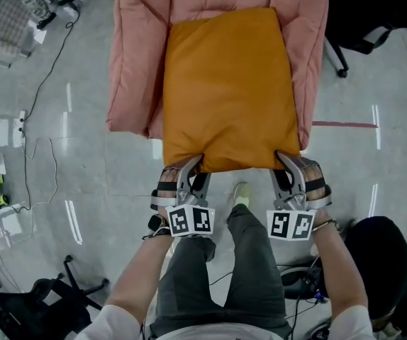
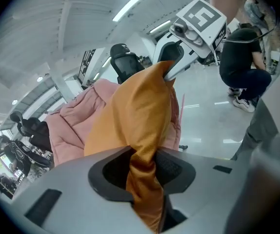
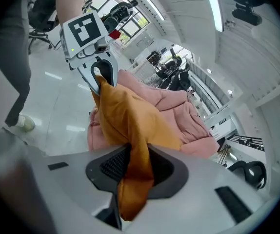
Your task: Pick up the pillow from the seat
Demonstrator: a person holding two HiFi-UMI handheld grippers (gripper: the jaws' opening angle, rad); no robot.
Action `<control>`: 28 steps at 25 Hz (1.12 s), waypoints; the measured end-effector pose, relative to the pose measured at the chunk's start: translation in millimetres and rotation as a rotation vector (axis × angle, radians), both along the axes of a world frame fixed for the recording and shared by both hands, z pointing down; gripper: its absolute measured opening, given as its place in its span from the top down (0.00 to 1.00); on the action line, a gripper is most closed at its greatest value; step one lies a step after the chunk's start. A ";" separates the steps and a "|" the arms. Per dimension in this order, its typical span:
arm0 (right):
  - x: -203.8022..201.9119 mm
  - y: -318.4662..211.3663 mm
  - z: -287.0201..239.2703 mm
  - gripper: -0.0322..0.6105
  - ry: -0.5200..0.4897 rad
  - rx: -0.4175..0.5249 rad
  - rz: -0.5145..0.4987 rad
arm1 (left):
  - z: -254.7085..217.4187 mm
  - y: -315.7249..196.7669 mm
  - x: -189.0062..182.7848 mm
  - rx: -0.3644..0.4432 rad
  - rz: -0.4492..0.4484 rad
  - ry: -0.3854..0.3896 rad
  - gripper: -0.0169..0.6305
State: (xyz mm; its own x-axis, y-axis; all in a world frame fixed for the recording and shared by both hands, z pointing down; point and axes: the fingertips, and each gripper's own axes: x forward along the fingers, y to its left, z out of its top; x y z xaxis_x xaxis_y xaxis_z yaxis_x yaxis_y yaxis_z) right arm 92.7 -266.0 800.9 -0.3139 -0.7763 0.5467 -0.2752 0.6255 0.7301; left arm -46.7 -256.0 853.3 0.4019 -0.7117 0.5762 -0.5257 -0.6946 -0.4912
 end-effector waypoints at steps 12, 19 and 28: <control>-13.6 -49.0 -177.2 0.83 -0.174 -0.006 0.081 | -181.9 -25.0 -14.3 -0.091 -0.062 0.099 0.79; -5.2 -75.2 -247.3 0.84 -0.147 -0.047 0.041 | -266.3 -41.0 -5.0 -0.196 -0.002 0.099 0.79; 4.5 -109.0 -340.2 0.85 -0.204 -0.190 0.036 | -384.0 -71.5 2.9 -0.239 0.037 0.086 0.80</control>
State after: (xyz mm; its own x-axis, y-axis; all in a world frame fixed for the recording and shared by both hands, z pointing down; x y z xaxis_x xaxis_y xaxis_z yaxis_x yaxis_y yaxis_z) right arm 97.3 -375.1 460.7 -0.4067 -0.6783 0.6120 -0.4286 0.7333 0.5279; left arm -43.8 -327.4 469.4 0.4796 -0.5430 0.6893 -0.5304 -0.8052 -0.2652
